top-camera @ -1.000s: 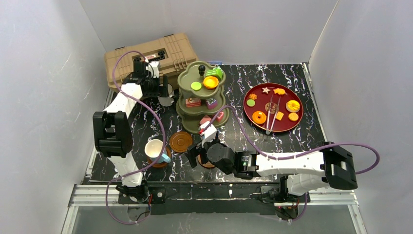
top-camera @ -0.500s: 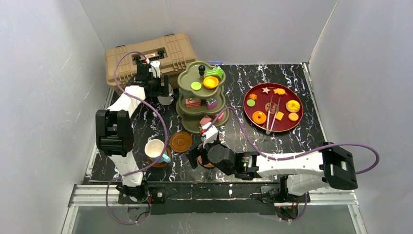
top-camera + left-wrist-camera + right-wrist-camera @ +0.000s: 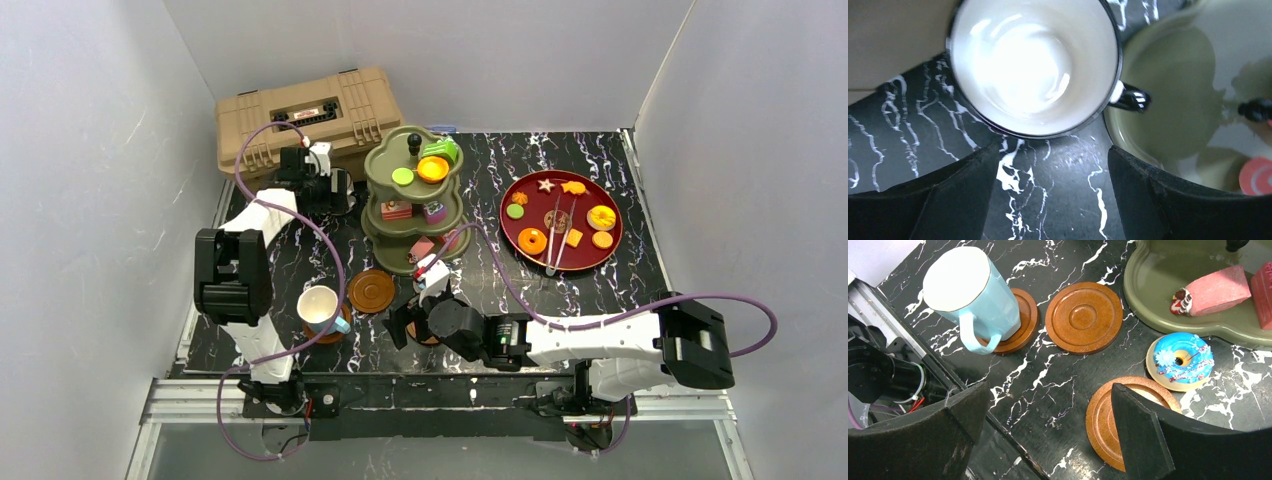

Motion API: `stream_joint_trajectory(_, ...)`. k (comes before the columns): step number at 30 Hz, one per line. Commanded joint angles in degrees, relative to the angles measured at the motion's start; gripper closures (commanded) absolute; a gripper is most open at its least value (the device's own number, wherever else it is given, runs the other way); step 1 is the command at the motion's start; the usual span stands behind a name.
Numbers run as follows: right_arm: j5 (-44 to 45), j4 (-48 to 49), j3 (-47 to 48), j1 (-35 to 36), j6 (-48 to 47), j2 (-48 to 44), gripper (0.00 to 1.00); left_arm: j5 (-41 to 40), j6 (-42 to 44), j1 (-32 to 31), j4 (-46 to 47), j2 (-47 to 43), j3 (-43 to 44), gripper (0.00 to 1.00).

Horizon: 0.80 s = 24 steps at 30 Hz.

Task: Serve the afternoon tea
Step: Move the cup to the center of the board.

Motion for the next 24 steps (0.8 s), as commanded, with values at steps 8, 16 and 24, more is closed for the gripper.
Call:
stream_joint_trajectory(8, -0.8, 3.2, 0.4, 0.2, 1.5, 1.2, 0.02, 18.2, 28.0, -0.7, -16.4, -2.2, 6.4, 0.25)
stream_joint_trajectory(16, -0.9, 3.4, 0.9, 0.3, 1.5, 2.1, 0.02, 19.6, 46.3, -0.8, -19.8, -4.0, 7.1, 0.25)
stream_joint_trajectory(24, -1.1, 3.3, 1.0, 0.3, 1.8, 2.7, 0.02, 19.3, 56.6, -1.5, -23.3, -3.7, 9.2, 0.27)
